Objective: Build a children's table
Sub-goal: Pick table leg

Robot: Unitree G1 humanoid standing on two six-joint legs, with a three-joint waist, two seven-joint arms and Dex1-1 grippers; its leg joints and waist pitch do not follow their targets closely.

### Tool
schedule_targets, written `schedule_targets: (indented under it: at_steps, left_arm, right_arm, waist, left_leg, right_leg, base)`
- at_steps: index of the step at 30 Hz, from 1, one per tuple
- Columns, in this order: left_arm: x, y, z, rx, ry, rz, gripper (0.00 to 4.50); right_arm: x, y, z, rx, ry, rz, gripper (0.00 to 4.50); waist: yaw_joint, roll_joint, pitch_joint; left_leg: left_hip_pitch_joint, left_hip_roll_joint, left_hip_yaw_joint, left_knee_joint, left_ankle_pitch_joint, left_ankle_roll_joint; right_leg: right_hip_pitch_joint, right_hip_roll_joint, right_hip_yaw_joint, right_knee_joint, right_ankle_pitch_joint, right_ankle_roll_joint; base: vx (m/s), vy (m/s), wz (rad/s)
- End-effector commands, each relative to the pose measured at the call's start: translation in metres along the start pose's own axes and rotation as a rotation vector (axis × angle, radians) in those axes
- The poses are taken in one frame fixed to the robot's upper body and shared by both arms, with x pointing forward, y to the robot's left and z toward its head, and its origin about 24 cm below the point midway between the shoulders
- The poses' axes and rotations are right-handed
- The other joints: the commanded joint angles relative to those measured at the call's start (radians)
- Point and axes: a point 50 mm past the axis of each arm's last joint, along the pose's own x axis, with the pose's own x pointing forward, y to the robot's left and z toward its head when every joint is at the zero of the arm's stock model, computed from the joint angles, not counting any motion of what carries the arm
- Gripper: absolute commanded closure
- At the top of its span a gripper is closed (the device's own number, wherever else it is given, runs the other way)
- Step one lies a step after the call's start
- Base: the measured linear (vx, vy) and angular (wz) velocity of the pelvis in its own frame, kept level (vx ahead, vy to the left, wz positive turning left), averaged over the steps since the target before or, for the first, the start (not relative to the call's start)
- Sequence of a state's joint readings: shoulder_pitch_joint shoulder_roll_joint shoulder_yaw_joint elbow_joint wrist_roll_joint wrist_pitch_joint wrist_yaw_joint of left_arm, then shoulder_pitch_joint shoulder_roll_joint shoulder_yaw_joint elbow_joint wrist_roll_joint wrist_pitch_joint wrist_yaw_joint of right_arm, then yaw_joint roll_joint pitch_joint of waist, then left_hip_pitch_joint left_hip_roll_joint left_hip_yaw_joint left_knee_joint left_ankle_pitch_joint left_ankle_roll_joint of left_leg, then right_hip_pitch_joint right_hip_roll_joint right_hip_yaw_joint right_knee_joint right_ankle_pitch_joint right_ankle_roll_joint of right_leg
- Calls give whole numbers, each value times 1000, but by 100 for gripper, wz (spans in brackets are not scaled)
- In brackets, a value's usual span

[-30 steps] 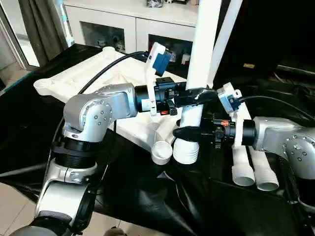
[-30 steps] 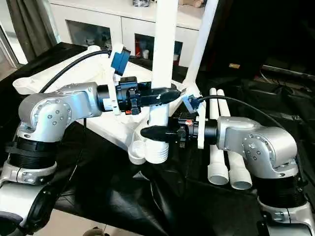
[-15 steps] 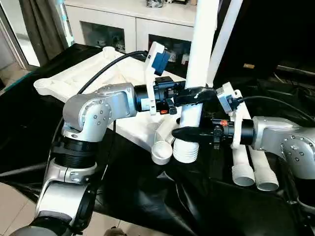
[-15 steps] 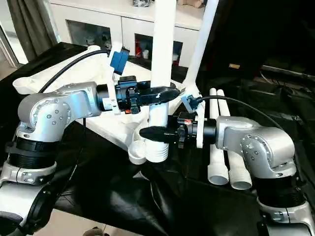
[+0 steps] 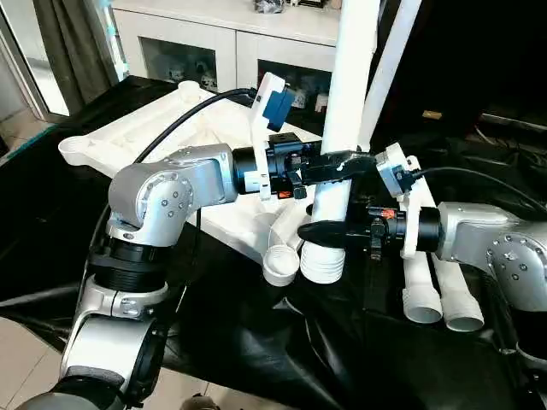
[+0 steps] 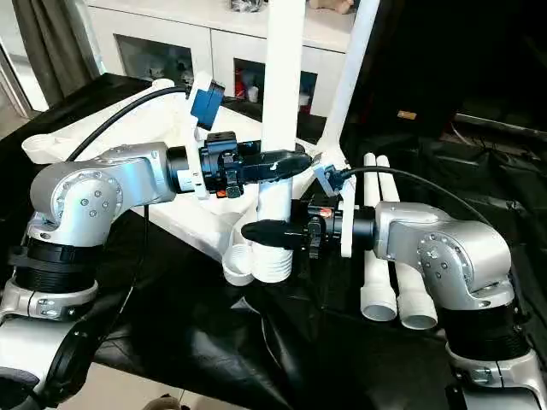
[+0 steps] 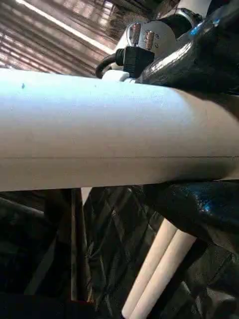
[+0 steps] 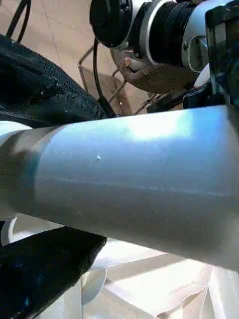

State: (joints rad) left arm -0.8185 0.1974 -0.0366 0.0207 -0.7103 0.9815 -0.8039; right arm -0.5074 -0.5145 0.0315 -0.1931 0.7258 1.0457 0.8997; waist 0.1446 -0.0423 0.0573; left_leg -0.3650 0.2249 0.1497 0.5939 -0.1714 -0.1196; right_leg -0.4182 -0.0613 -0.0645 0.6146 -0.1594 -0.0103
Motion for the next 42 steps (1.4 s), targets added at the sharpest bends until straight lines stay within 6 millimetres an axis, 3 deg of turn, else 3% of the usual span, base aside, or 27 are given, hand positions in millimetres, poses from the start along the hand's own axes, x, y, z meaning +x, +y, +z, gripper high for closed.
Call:
schedule_targets:
  at_steps: [1,6,19,25,28,30,33,37,42]
  left_arm:
    - [8,-13,9,38,-16,-79,262]
    - [9,-13,10,35,-23,-78,262]
    - [9,-14,11,33,-30,-83,262]
    - [10,-10,12,34,-33,-49,262]
    - [10,-9,13,2,-42,-54,192]
    - [11,-8,15,-3,-70,-48,192]
    - [10,-2,23,-7,-177,-7,160]
    - [-4,5,59,-19,-584,61,152]
    - [-24,11,68,-85,-729,66,152]
  right_arm:
    - [4,0,-2,14,27,10,147]
    - [6,1,-3,19,23,21,147]
    - [7,2,-3,20,18,29,253]
    - [7,2,-3,17,15,26,260]
    - [7,2,-3,16,14,25,261]
    - [7,2,-3,16,11,24,261]
    - [7,2,-4,18,5,23,261]
    - [8,3,-6,25,-14,9,261]
    - [10,0,-9,35,-67,-50,261]
  waist:
    - [3,-9,-77]
    - [2,-9,-76]
    - [2,-9,-77]
    - [2,-9,-77]
    - [2,-9,-76]
    - [3,-9,-76]
    - [3,-11,-77]
    - [5,-16,-77]
    - [4,-15,-76]
  left_leg:
    - [-3,-12,21,-56,-112,-10]
    - [-2,-12,21,-56,-116,-11]
    - [-3,-11,21,-56,-112,-10]
    - [-3,-11,21,-55,-115,-11]
    - [-3,-12,22,-55,-116,-10]
    - [-2,-12,22,-55,-118,-9]
    - [-4,-13,21,-53,-116,-6]
    - [-8,-14,22,-51,-121,-2]
    - [-7,-16,21,-51,-120,-1]
  right_leg:
    - [70,-53,34,-70,-265,-112]
    - [70,-53,34,-71,-269,-111]
    - [70,-53,34,-69,-255,-117]
    - [71,-54,34,-69,-261,-114]
    - [71,-53,33,-70,-263,-115]
    - [70,-53,33,-72,-269,-115]
    - [73,-54,33,-73,-264,-120]
    - [77,-55,32,-79,-262,-120]
    - [70,-54,30,-78,-291,-103]
  base:
    - [0,0,0]
    - [0,0,0]
    - [0,0,0]
    - [0,0,0]
    - [0,0,0]
    - [0,0,0]
    - [0,0,0]
    - [0,0,0]
    - [0,0,0]
